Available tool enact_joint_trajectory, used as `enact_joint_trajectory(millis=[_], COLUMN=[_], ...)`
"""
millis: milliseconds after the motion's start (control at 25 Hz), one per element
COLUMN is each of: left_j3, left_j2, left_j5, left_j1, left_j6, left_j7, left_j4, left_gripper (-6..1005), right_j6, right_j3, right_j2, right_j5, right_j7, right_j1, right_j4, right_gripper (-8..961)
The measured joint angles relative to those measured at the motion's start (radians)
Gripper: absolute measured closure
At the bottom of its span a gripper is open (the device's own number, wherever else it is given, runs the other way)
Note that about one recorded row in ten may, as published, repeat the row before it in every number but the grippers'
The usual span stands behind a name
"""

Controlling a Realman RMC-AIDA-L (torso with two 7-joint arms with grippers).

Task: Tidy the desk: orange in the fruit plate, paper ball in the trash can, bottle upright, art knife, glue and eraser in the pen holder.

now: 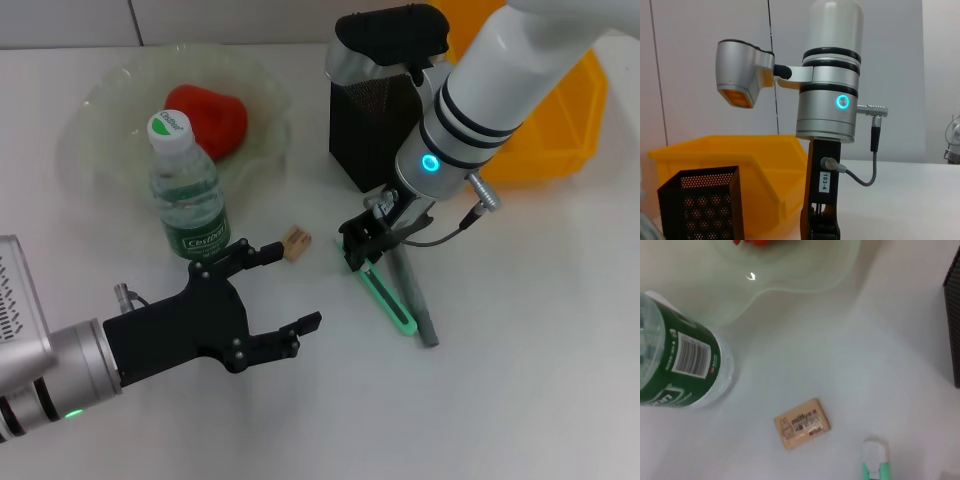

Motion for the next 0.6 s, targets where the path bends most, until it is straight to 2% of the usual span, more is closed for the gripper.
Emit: enact_joint_trajectory(millis=[160, 280, 440, 600], left_j3=[0.000, 0.000, 0.000, 0.000], left_j2=[0.000, 0.000, 0.000, 0.000], left_j5=[-0.001, -0.001, -0.001, -0.001], left_j1=[0.004, 0.006, 0.007, 0.009], left_j6=[0.000, 0.000, 0.000, 0.002], left_j7=[0.000, 0.000, 0.000, 0.000], left_j4=[-0.001, -0.001, -0.001, -0.001], left_gripper=[151, 151, 151, 151], right_j6=[-0.001, -0.016, -0.071, -0.154], right_j3=[-0.003, -0.002, 0.011, 0.082], right_j2=[0.000, 0.000, -0.007, -0.011], right_j5=[0.000, 0.000, -0.005, -0.023], right_j7=[-0.014, -0.016, -0.013, -0.016], right_j1=[-0.016, -0.057, -0.139, -0.244], right_j4=[-0.024, -0.089, -0.231, -0.443], right_gripper=[788, 795, 797, 796])
